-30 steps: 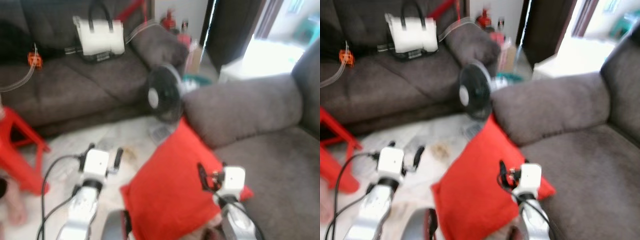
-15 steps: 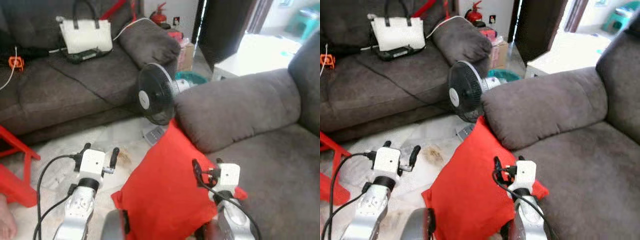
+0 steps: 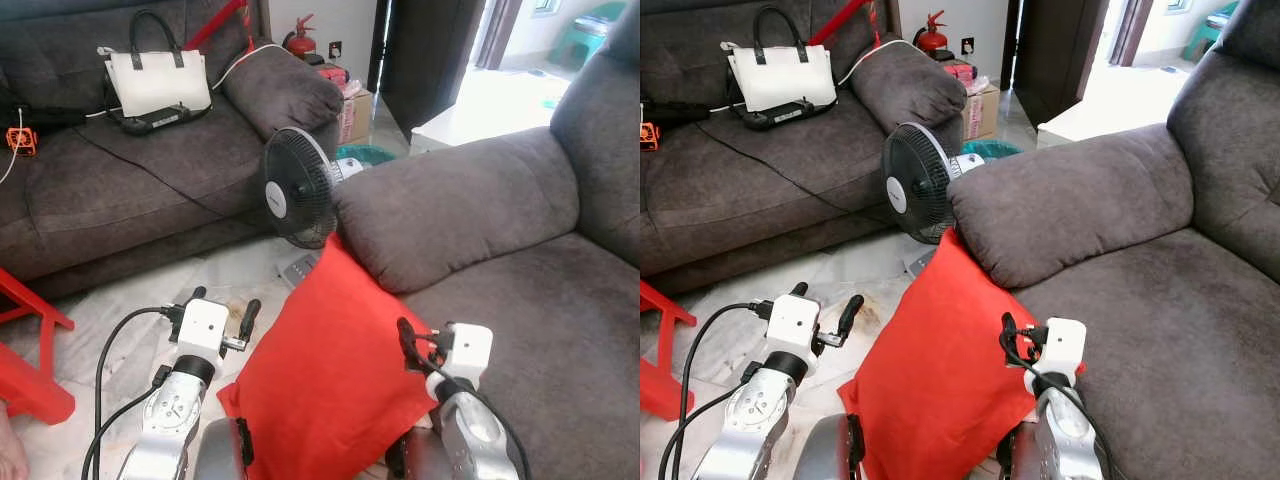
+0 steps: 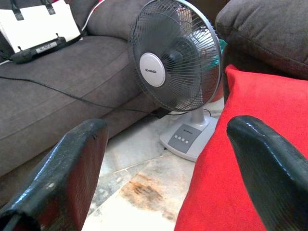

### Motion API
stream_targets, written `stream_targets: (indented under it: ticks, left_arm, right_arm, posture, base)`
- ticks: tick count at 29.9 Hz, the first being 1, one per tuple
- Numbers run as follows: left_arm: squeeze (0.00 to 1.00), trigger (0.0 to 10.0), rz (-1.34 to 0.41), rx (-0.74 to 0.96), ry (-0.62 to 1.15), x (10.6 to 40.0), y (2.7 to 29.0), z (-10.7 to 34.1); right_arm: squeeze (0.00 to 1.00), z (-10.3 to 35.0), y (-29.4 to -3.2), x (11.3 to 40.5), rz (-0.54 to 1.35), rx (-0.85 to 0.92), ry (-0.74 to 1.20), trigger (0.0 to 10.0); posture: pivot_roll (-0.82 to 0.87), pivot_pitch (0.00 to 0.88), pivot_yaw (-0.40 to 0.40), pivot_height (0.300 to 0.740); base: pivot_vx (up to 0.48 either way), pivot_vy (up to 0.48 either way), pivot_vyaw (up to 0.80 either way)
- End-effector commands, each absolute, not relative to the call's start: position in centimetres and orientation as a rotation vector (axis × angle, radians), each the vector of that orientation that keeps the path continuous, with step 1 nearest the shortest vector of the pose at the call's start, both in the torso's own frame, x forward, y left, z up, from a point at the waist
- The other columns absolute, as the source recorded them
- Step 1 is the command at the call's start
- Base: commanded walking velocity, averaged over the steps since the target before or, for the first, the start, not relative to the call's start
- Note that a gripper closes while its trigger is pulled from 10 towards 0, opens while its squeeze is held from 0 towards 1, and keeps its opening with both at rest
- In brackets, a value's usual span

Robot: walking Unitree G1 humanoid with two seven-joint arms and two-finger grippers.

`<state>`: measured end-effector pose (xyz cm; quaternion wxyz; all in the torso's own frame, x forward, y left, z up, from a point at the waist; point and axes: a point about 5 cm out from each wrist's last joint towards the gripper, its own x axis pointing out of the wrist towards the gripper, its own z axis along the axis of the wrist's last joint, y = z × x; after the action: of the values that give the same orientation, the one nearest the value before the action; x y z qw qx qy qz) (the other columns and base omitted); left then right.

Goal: Move the pillow to the sofa from floor

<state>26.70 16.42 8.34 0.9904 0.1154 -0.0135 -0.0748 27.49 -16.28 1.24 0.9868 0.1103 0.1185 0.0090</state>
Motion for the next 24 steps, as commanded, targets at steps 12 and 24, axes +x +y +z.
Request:
stream_targets:
  ticks: [12,24]
  left_arm:
    - [0.00,10.0,-0.170,0.199,-0.003,26.6,16.0,8.2]
    - [0.00,10.0,-0.172,0.196,0.002,26.5,16.1,8.1]
  right_arm:
    - [0.00,1.9,-16.6,29.9,0.029,0.237,0.289,10.0]
    - [0.00,0.8,-20.8,28.6,-0.079,0.115,0.367,10.0]
  posture:
    - [0.13,0.014,-0.047,0.554]
    - [0.13,0.013,-0.045,0.554]
  base:
    - [0.000,0.000,0.00]
    - [0.000,0.000,0.00]
